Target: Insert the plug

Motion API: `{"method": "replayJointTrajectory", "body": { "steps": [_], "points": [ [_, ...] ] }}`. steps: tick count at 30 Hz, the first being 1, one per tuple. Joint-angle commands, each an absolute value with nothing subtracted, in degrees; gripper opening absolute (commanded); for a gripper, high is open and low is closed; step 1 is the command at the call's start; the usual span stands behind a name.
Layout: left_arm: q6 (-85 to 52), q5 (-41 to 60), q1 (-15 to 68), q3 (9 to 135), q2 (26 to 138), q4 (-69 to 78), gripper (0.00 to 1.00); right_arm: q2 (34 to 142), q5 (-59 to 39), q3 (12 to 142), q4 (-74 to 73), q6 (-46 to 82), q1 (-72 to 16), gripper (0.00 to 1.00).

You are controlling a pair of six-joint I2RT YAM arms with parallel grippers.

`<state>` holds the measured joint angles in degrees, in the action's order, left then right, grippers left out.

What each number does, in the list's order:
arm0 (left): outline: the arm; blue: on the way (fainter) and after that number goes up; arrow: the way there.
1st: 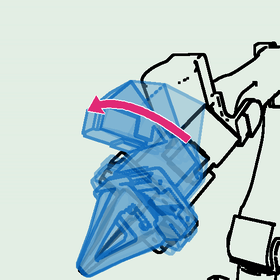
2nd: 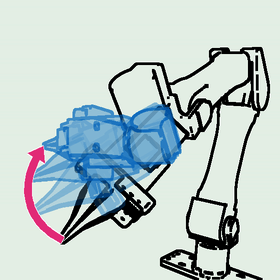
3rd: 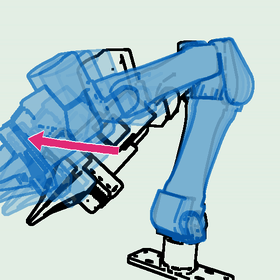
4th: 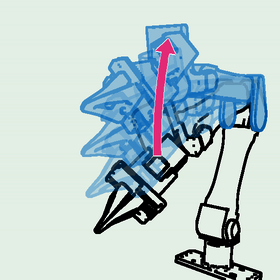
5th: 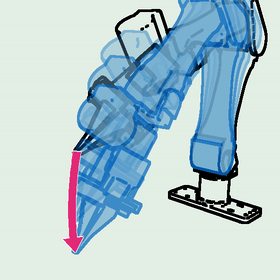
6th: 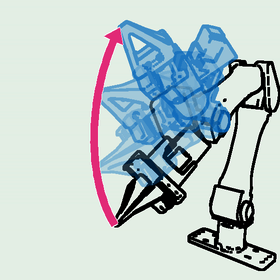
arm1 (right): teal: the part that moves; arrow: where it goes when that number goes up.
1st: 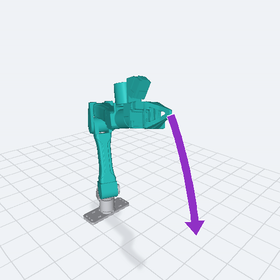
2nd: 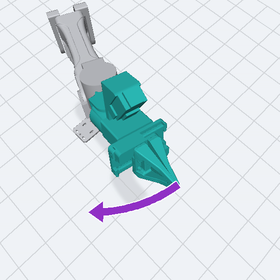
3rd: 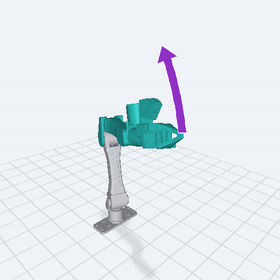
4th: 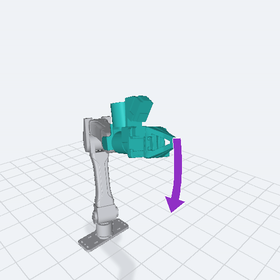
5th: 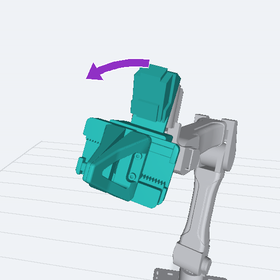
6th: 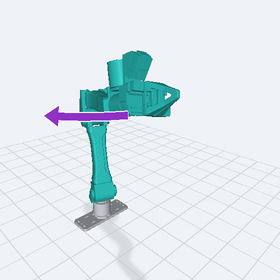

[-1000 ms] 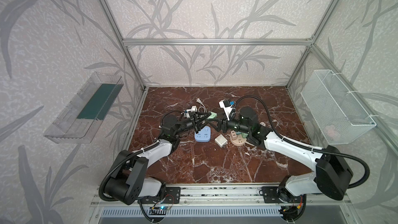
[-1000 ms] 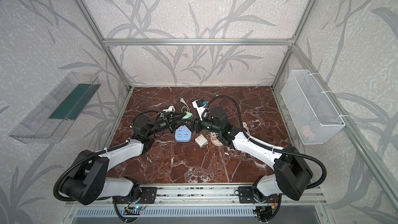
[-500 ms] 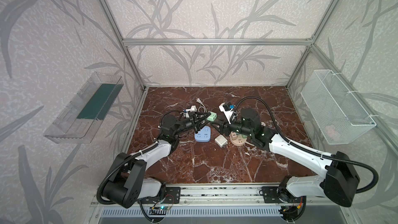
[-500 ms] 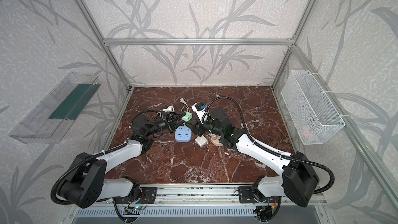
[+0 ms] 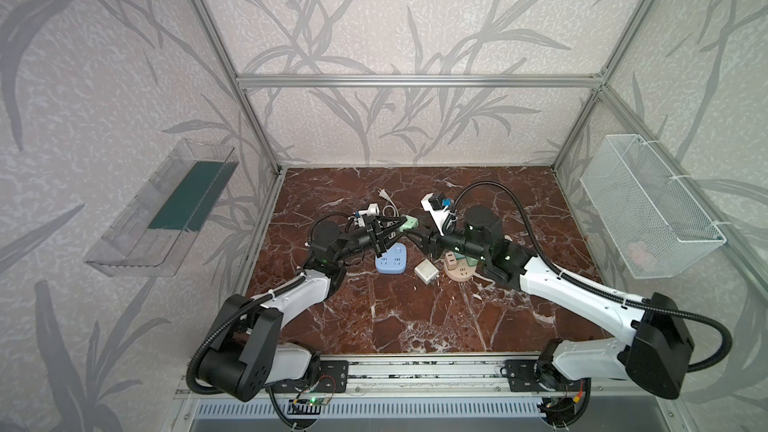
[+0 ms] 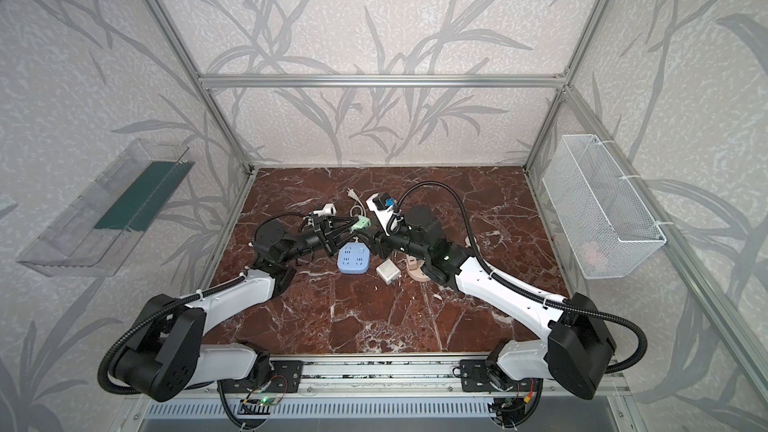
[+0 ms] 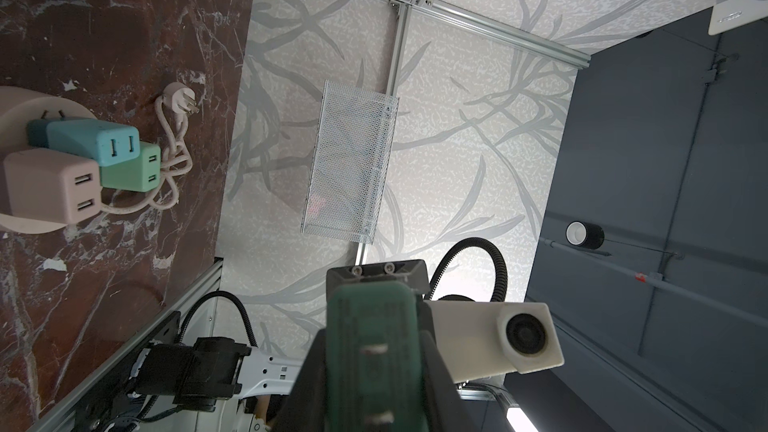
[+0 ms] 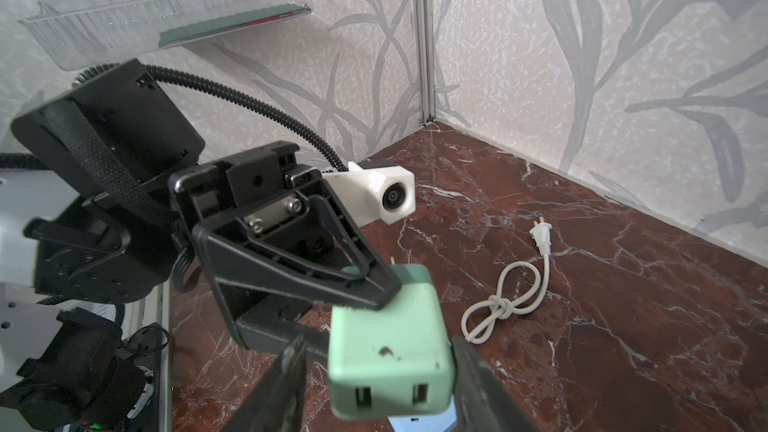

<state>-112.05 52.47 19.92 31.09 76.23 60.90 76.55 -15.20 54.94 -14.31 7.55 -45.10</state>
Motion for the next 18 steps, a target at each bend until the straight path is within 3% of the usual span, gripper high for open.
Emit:
{"method": "replayJointTrajectory", "body": {
  "steps": [1, 18],
  "points": [
    [-113.63, 53.61, 20.13, 30.76, 75.49, 64.00, 0.00, 77.59, -17.08, 56.47, -17.22, 8.94, -45.35, 0.45],
    [-119.09, 51.94, 20.13, 30.66, 78.13, 72.77, 0.00, 78.26, -17.67, 55.72, -20.28, 10.61, -45.35, 0.48]
  ]
}}
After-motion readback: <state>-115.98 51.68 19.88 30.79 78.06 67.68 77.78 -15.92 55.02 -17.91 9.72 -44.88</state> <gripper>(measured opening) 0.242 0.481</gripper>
